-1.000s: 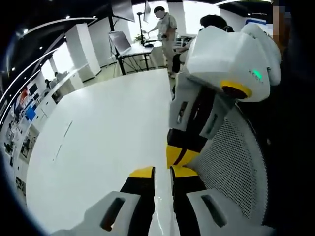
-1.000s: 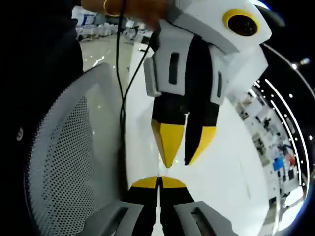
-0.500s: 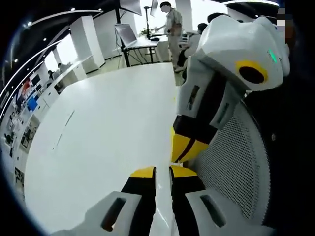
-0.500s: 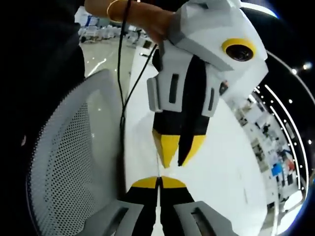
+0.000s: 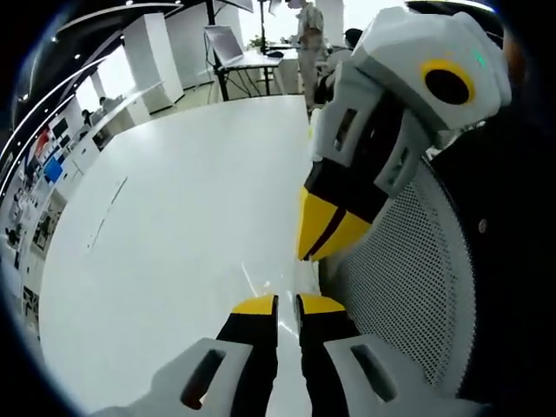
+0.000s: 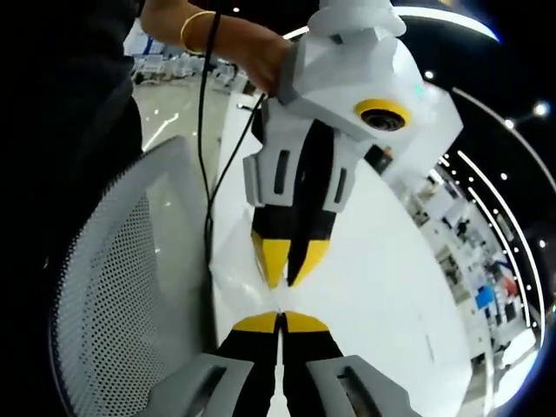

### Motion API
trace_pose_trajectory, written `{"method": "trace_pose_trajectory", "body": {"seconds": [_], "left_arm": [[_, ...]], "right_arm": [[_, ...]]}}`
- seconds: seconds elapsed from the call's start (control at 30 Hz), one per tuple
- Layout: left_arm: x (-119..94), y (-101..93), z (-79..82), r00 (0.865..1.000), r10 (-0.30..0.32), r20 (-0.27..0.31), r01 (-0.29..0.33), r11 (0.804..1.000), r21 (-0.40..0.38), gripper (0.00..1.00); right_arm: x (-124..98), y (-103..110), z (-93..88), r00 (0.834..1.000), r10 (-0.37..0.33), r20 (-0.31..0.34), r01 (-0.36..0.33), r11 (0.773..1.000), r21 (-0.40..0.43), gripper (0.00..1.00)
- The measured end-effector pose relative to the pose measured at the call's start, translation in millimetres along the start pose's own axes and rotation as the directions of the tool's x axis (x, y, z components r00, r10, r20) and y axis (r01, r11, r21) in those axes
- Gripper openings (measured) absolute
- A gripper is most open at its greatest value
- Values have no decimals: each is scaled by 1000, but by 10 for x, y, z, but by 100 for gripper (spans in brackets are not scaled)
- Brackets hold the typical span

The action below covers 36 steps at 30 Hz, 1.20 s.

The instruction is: Open the resealable bag by pulling the two sides of the seal apart until the entire bag opening is separated and visibly accessible.

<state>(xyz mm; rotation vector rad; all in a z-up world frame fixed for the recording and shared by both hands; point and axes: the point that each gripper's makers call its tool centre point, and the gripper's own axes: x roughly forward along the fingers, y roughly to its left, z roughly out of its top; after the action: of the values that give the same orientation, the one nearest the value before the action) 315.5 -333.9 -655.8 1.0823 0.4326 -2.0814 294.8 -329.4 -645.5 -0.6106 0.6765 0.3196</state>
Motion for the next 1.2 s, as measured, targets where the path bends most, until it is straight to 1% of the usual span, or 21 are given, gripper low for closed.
{"method": "trace_pose_trajectory", "body": {"seconds": [0.1, 0.17, 0.27, 0.33, 0.47, 0.5, 0.6, 0.67, 0.8, 0.93, 0.97, 1.07, 1.1, 1.17, 1.2], "left_arm": [[19, 1, -37, 1000, 1, -20, -1, 1000, -3, 3], [24, 10, -40, 1000, 5, -19, -5, 1000, -16, 0], [26, 34, -39, 1000, 17, -12, -18, 999, -46, 0], [23, 51, -31, 1000, 28, -7, -28, 998, -50, 0], [-8, 144, 21, 996, 88, 11, -88, 995, -43, 0], [-24, 193, 50, 993, 119, 23, -118, 992, -38, 0], [-58, 250, 112, 986, 160, 48, -159, 987, -28, 0], [-97, 304, 186, 977, 196, 82, -193, 981, -33, 0], [-165, 389, 272, 961, 247, 125, -245, 969, -32, 0], [-254, 480, 374, 936, 306, 171, -308, 951, -15, 0], [-273, 503, 402, 928, 323, 184, -326, 945, -13, 0], [-318, 530, 480, 911, 353, 212, -360, 933, -7, 0], [-349, 556, 524, 899, 374, 229, -383, 924, -7, 0], [-381, 576, 571, 887, 391, 246, -402, 916, -5, 0], [-418, 601, 627, 870, 409, 274, -425, 905, -2, 0]], "right_arm": [[-11, -15, 10, 1000, -8, 4, 8, 1000, 4, 0], [-15, -22, 13, 1000, -11, 4, 11, 1000, 5, 0], [-20, -18, -2, 1000, -9, 0, 9, 1000, 6, 0], [-23, -9, -10, 1000, -6, -2, 6, 1000, 10, 0], [-24, -2, -19, 1000, -4, -4, 4, 1000, 14, 0], [-24, -4, -18, 1000, -5, -3, 5, 1000, 16, 0], [-25, -15, -17, 1000, -6, -2, 6, 1000, 21, 0], [-28, -34, -11, 1000, -11, 1, 11, 1000, 26, 0], [-30, -47, -5, 1000, -12, 3, 12, 999, 30, 0], [-31, -62, 19, 1000, -18, 13, 17, 999, 36, 0], [-32, -67, 26, 1000, -20, 14, 19, 999, 35, 0], [-43, -100, 51, 999, -25, 20, 24, 999, 38, 0], [-51, -118, 59, 999, -30, 22, 29, 999, 41, 0], [-67, -143, 67, 999, -36, 25, 34, 998, 46, 0], [-81, -165, 74, 999, -41, 29, 39, 998, 52, 0]]}}
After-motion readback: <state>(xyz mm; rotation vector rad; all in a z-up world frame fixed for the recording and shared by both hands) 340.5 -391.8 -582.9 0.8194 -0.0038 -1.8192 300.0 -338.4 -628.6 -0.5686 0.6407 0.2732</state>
